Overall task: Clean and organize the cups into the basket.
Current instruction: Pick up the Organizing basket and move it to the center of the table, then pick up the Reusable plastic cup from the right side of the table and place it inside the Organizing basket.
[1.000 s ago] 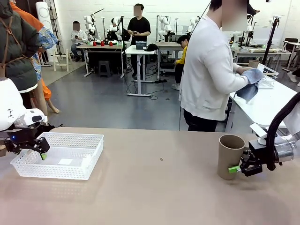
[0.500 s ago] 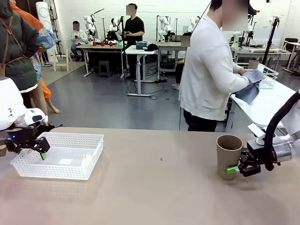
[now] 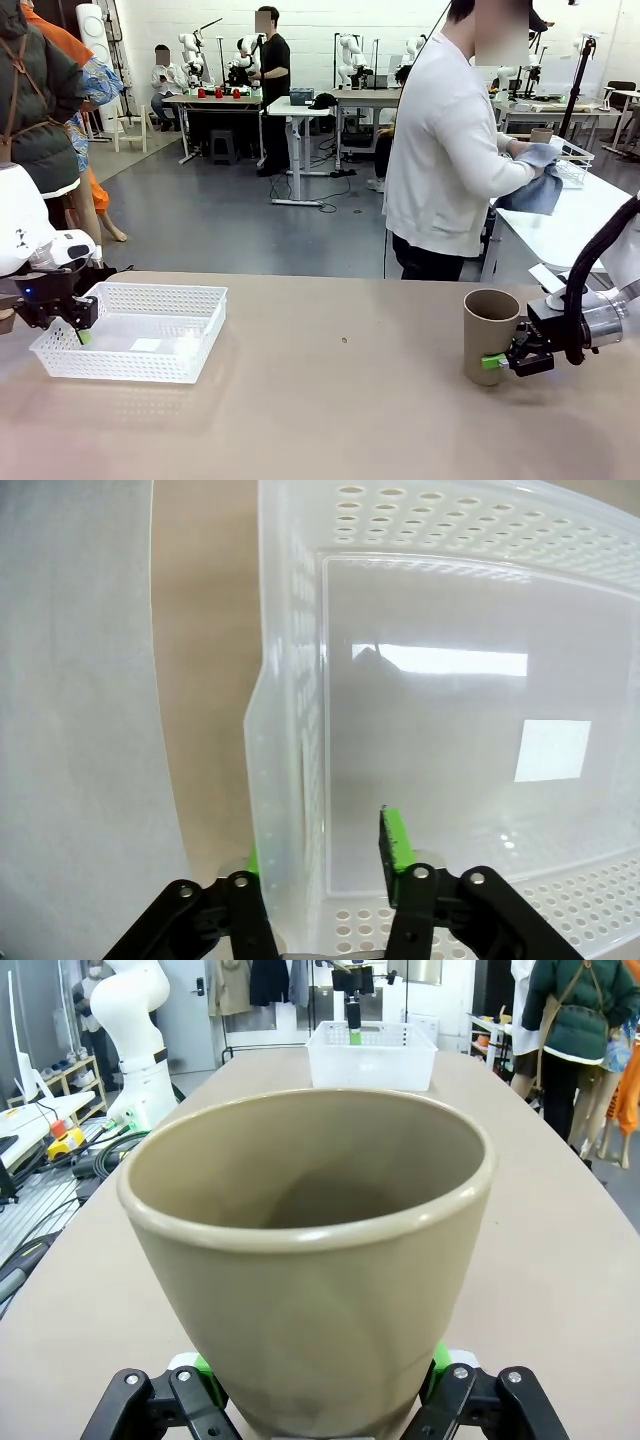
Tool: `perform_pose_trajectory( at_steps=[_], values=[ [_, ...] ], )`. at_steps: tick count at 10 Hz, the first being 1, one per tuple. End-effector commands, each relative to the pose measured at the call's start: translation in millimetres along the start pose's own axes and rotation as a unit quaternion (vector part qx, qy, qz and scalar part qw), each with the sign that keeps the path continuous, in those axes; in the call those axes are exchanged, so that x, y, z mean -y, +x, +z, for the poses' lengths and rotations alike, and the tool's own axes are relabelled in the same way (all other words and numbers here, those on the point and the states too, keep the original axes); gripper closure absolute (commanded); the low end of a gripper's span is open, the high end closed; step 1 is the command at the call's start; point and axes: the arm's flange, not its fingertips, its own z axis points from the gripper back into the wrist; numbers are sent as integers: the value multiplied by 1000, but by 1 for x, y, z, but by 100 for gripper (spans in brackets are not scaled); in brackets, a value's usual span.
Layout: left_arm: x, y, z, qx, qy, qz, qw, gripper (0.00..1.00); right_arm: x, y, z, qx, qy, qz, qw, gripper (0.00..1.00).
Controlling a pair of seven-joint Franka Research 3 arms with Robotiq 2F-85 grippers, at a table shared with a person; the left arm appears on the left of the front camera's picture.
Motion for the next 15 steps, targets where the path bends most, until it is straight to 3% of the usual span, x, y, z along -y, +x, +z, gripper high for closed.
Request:
perform_pose_trajectory(
  at_steps=[1,2,3,4,5,6,7,8,9,13,15],
  values=[
    [-3,-2,4,-6,-4,-1,1000,92,6,-2,4,-2,-7,-7,1000,77],
    [-3,-2,4,-6,-4,0,1000,100,7,-2,6,-1,-11,-11,1000,100],
    [-3,-2,5,-5,-5,1,1000,100,7,-2,7,-1,-13,-12,1000,77],
    [-3,-2,5,-5,-5,2,1000,100,7,-3,7,0,-15,-13,1000,100],
    [-3,-2,6,-4,-6,2,1000,100,7,-3,8,0,-16,-14,1000,100],
    [-4,-2,6,-4,-6,3,1000,100,7,-4,8,-1,-17,-15,1000,77],
    [-4,-1,6,-4,-6,3,1000,100,6,-2,10,-4,-19,-15,1000,77],
    [-3,-2,6,-5,-6,1,1000,100,4,1,12,-6,-21,-14,1000,100],
    [-1,-3,7,5,-12,2,1000,100,1,7,14,-15,-32,-17,999,76],
    [47,-7,32,-4,-47,-6,999,100,-39,106,53,4,-85,-66,994,76],
    [84,-1,39,-1,-39,-7,999,100,-63,155,78,14,-119,-48,992,76]
  ],
)
